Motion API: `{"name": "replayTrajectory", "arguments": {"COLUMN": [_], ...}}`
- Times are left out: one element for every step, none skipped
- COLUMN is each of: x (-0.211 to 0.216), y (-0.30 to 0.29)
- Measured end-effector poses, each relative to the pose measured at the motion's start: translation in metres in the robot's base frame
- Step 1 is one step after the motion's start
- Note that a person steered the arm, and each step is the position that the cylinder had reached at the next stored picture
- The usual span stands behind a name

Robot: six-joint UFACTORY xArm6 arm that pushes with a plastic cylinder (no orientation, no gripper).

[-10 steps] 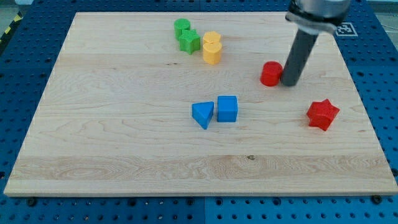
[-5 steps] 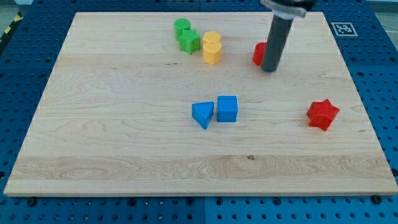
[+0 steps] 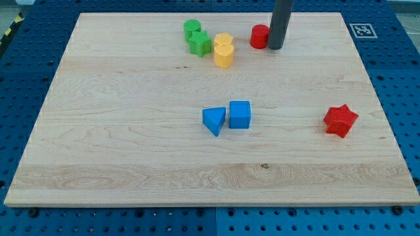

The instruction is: Push the red circle right to green circle

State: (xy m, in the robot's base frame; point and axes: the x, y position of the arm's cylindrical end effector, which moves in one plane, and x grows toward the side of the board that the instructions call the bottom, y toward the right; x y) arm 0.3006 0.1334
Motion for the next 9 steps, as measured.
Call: {"name": "replayTrajectory", "arguments": {"x": [0.000,-0.004,-0.017,-0.034,-0.044,-0.043,-0.034,-0.034,-0.039], "y": [0.032,0.028,-0.012,-0.041,-0.024,-0.022,-0.037,-0.075,-0.087]}}
